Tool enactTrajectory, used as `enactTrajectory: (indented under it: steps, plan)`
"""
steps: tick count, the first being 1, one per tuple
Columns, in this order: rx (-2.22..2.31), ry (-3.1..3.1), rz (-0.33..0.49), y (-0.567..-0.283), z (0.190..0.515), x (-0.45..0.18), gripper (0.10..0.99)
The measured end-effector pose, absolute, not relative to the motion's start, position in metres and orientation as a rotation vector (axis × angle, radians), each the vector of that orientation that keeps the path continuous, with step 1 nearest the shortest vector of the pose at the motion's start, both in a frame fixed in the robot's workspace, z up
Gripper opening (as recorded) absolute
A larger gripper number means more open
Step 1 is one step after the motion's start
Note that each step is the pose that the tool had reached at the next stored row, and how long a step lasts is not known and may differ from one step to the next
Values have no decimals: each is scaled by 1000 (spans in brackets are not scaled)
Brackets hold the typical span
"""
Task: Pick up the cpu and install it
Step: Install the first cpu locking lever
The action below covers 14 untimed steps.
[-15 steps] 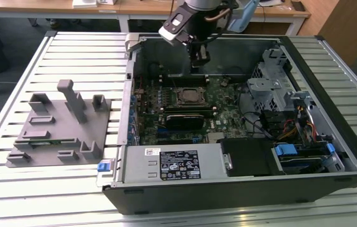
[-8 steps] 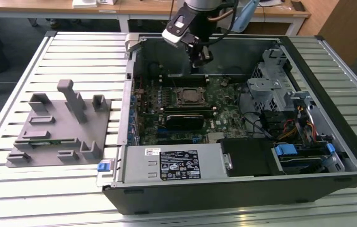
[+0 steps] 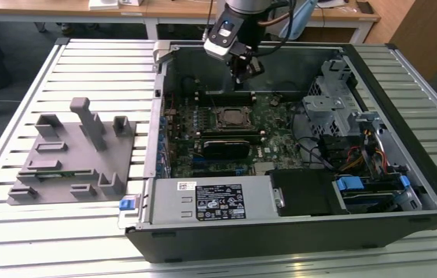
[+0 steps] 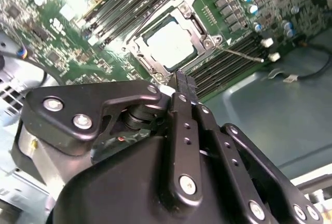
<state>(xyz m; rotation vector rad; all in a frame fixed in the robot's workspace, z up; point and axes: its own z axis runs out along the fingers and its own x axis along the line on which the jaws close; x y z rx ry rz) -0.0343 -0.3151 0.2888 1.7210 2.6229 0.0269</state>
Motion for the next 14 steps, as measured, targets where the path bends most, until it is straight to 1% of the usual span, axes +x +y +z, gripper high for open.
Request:
enactTrajectory:
  steps: [14]
  plan:
    - [1376,2822,27,-315,287,-34,106]
